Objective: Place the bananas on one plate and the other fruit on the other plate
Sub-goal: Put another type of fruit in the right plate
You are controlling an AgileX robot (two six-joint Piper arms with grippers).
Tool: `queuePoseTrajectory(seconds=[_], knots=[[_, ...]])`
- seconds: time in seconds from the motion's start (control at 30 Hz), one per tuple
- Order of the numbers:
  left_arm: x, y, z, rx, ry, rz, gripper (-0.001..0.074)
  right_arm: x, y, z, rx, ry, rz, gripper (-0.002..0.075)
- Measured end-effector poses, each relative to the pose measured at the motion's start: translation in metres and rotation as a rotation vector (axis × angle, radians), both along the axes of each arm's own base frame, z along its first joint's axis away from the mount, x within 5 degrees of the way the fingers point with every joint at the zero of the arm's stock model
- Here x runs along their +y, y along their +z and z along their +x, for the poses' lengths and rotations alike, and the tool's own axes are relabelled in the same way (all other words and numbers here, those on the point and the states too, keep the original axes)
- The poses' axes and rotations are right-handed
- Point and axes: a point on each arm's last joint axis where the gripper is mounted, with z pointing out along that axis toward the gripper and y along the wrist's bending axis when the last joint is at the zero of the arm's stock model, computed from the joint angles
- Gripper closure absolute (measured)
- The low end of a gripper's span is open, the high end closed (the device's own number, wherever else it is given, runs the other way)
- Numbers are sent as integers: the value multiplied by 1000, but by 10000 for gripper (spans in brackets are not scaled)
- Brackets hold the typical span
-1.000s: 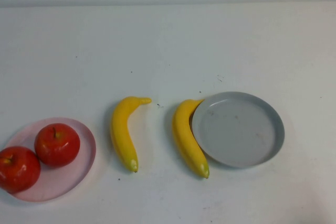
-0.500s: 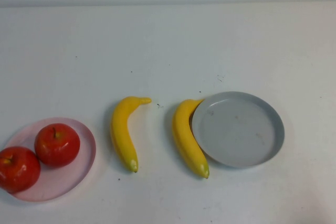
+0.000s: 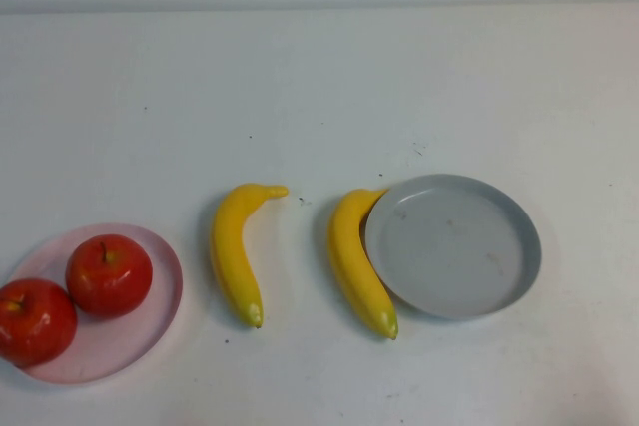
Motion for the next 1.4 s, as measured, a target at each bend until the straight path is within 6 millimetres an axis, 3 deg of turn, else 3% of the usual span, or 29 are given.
queuePoseTrajectory(seconds=[0.97,1.1,1.4], knots=[[0,-1,0,7,0,4,738,0,0,0,0,0,1,744],[0,-1,0,7,0,4,738,0,9,2,-98,-11,41,744],[0,-1,0,7,0,4,738,-5,34,3,-357,-79,329,744]])
